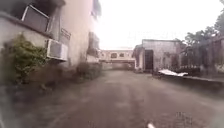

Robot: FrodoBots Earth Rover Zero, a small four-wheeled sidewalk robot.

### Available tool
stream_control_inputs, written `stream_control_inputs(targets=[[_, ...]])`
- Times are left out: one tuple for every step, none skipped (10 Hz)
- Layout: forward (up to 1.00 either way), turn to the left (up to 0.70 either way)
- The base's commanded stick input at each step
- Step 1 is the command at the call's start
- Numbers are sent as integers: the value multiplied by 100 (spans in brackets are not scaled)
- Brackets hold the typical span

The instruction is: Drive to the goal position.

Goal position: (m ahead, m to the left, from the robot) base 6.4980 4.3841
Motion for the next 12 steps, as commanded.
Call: stream_control_inputs(targets=[[100,-18],[100,-5],[100,-1],[100,-1],[100,-1],[100,-1],[100,-1],[100,-1],[100,-1],[100,-1],[100,-1],[100,-1]])
